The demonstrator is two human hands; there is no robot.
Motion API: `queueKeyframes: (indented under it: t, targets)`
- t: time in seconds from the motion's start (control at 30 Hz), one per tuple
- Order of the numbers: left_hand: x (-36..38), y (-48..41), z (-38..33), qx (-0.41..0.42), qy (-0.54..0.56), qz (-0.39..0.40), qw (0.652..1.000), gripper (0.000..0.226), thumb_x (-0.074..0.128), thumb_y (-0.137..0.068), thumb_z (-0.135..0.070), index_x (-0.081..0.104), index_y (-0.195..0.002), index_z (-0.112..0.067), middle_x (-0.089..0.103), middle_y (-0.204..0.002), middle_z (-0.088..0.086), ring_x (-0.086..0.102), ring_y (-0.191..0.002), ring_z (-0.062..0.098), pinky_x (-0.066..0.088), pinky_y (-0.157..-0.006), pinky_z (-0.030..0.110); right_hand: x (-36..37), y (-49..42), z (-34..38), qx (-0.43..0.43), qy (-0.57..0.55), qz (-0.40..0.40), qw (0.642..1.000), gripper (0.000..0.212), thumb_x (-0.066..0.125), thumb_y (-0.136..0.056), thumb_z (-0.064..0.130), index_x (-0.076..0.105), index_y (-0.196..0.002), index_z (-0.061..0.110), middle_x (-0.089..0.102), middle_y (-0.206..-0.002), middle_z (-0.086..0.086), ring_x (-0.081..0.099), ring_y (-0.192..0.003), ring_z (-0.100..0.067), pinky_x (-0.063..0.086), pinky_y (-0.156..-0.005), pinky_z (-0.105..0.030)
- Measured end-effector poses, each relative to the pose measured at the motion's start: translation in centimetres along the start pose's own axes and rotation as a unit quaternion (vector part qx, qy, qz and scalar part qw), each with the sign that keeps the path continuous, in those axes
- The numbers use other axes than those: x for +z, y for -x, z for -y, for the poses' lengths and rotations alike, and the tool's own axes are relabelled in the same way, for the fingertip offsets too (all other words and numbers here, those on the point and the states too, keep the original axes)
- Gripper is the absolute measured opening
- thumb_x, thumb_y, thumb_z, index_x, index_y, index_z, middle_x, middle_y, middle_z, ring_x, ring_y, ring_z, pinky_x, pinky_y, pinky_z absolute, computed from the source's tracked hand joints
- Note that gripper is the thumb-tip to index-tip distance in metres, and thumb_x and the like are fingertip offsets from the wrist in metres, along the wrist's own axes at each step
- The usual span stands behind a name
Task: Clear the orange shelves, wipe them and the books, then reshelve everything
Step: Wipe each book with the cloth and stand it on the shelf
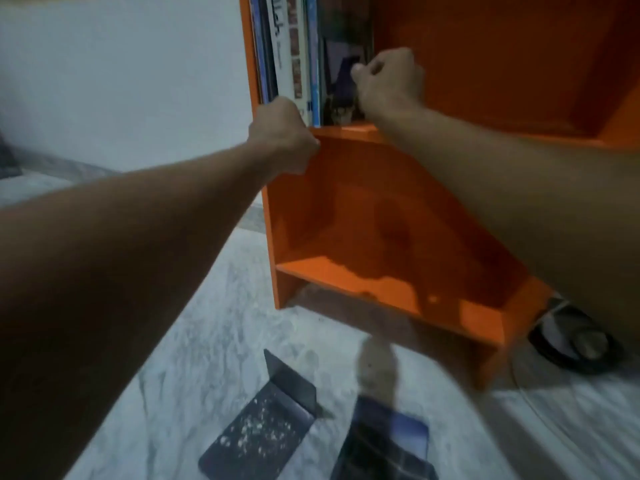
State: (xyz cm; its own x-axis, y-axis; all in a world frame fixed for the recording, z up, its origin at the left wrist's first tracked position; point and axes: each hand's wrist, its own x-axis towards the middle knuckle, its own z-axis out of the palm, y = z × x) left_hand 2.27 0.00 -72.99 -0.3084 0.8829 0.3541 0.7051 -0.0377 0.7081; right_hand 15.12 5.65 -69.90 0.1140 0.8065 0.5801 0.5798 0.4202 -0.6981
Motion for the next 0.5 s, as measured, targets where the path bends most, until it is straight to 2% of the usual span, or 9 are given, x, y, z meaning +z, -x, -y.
queueKeyframes:
  t: [0.1,0.17,0.3,0.4,0.5]
  targets:
    - [0.3,0.4,1.2,0.017,-0.019,0.044,0.999,0.016,0.067,-0.092,-0.013,0.064,-0.106,-0.005,0.069,-0.093,0.012,0.072,-0.075,0.024,0.063,-0.069,0.036,-0.1,3.1,-0.5,-0.012,0.093,0.008,0.996,0.016,0.06,-0.094,0.031,0.067,-0.094,0.017,0.066,-0.086,0.001,0.066,-0.077,-0.016,0.058,-0.074,-0.034]
    - [1.5,1.4,2.4,0.019,-0.012,0.09,0.996,0.018,0.066,-0.092,-0.014,0.063,-0.107,-0.006,0.068,-0.092,0.013,0.072,-0.071,0.023,0.062,-0.063,0.034,-0.4,5.4,-2.1,0.031,0.168,0.033,0.985,0.011,0.062,-0.092,0.027,0.068,-0.093,0.018,0.067,-0.084,0.002,0.067,-0.075,-0.018,0.06,-0.07,-0.037]
    - [5.7,5.9,5.3,0.018,-0.019,0.214,0.976,0.009,0.066,-0.091,-0.011,0.065,-0.096,-0.003,0.07,-0.087,0.016,0.072,-0.071,0.027,0.063,-0.067,0.041,-1.6,13.4,-5.9,0.141,0.236,0.134,0.952,0.01,0.061,-0.088,0.017,0.07,-0.087,0.015,0.071,-0.087,-0.008,0.07,-0.075,-0.028,0.061,-0.069,-0.04]
    - [9.1,10.0,7.0,0.018,-0.04,0.308,0.95,0.012,0.071,-0.084,-0.01,0.071,-0.083,0.001,0.073,-0.08,0.019,0.074,-0.074,0.028,0.062,-0.074,0.044,-3.2,20.0,-8.8,0.171,0.291,0.221,0.915,0.014,0.057,-0.085,0.013,0.068,-0.077,0.013,0.07,-0.085,-0.011,0.069,-0.086,-0.033,0.055,-0.072,-0.034]
    - [11.7,14.3,8.4,0.008,-0.037,0.414,0.909,0.017,0.068,-0.088,-0.008,0.068,-0.09,0.009,0.071,-0.086,0.023,0.072,-0.08,0.032,0.061,-0.077,0.048,-4.2,25.3,-11.1,0.214,0.291,0.349,0.865,0.011,0.063,-0.086,0.007,0.072,-0.087,0.0,0.071,-0.096,-0.021,0.064,-0.084,-0.031,0.052,-0.072,-0.039]
